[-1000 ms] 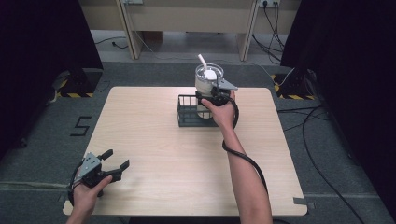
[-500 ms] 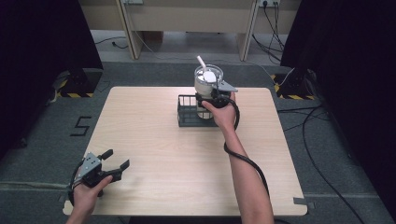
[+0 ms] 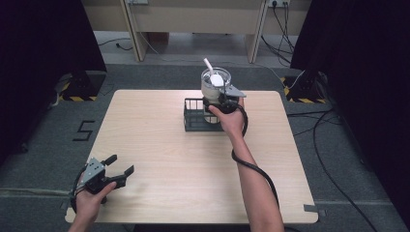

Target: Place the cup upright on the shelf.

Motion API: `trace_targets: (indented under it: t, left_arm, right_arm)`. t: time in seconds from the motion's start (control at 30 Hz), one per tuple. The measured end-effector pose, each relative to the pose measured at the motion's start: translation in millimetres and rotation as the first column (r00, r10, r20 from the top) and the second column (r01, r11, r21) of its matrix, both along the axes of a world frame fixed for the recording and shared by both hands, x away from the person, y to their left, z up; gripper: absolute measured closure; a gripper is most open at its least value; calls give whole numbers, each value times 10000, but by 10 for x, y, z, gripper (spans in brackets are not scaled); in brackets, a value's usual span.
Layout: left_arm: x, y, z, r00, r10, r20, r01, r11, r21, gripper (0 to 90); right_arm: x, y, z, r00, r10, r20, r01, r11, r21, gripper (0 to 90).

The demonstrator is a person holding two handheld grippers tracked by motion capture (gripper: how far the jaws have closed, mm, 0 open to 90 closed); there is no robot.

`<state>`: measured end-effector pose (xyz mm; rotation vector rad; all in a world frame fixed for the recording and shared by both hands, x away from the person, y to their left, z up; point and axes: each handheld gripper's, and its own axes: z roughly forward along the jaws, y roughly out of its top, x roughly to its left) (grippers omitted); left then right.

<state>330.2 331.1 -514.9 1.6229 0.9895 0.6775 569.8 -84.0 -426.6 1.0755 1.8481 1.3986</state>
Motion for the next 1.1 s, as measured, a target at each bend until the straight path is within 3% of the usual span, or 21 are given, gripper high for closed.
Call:
trace_targets:
  t: [1.1]
  left_arm:
    - [1, -5, -1, 10000, 0, -6, -1, 10000, -25, 145]
  right_arm:
    - [-139, -57, -1, 9999, -42, 109, 42, 10000, 10, 88]
